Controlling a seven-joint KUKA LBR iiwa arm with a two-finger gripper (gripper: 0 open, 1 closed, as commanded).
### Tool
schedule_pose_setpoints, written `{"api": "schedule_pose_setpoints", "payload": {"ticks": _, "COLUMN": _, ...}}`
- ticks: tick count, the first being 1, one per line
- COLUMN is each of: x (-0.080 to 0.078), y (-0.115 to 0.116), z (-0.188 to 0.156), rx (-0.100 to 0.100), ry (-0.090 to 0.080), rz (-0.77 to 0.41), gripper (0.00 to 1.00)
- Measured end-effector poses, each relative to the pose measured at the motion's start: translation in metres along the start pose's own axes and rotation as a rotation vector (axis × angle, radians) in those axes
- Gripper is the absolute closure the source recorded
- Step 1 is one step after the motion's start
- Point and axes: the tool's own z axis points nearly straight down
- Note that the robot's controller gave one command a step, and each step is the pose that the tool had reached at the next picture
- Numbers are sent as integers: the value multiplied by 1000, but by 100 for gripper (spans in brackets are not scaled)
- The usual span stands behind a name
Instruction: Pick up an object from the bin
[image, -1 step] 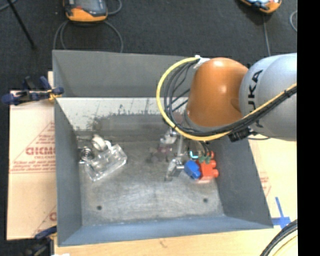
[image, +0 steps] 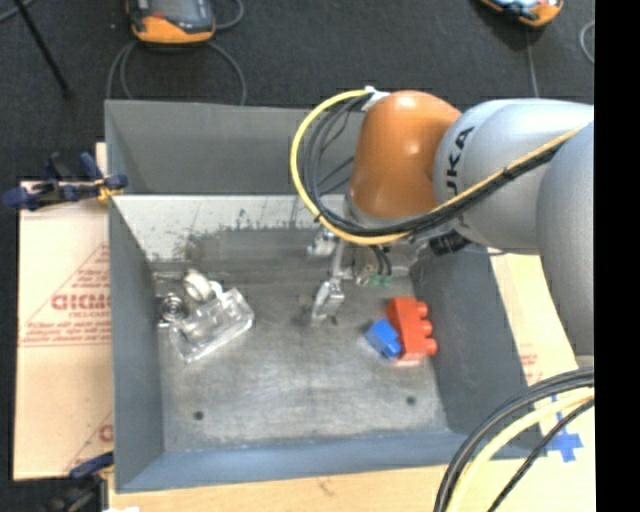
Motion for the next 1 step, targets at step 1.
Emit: {"api": "schedule_pose_setpoints", "payload": {"ticks": 1, "x": -13, "y": 14, "z": 75, "rx": 0, "ry": -4, "rz": 133, "gripper": 0}}
